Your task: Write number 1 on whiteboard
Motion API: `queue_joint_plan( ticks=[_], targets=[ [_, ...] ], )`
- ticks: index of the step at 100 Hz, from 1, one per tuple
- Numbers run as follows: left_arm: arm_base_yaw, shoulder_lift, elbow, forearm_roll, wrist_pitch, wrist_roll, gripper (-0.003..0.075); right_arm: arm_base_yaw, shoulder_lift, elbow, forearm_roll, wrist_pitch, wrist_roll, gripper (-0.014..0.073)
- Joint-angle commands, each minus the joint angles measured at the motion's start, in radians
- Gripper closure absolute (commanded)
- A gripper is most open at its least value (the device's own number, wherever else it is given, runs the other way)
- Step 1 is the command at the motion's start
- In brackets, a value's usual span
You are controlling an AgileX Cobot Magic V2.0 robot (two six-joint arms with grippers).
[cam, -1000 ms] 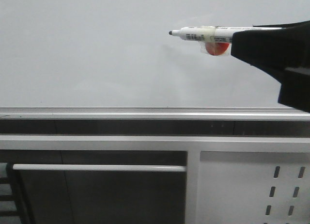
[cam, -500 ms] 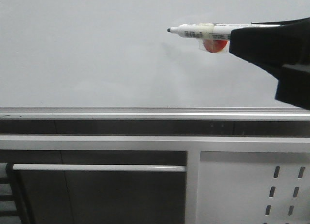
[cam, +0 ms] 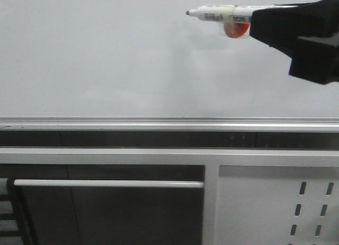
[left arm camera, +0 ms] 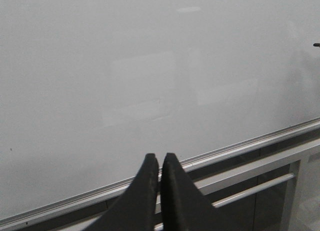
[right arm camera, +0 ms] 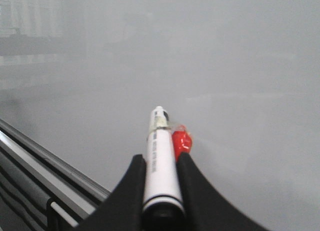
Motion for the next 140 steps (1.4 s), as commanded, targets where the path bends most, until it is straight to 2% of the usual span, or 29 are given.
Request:
queue_joint_plan(
  ticks=[1,36,107,140],
  targets=[
    [-0.002,-0.015,-0.024,0.033,-0.038,-0.010,0.0738,-0.005,-0.009,-0.033,0.007,-0.181,-0.009,0.0644],
    [-0.002,-0.015,-0.024,0.033,-0.038,-0.010,0.0738,-0.005,0.045,-0.070,0.061,-0.159,-0.009,0.0644],
    [-0.002,-0.015,-0.024,0.033,-0.038,-0.010,0.0738,-0.005,0.122,-0.026,0.061,-0.163,-0.009,0.0644],
    [-0.002,-0.015,-0.024,0.033,-0.038,-0.010,0.0738,-0.005,0.219,-0.022,0.061,-0.185,-0.008,0.0644]
  ],
)
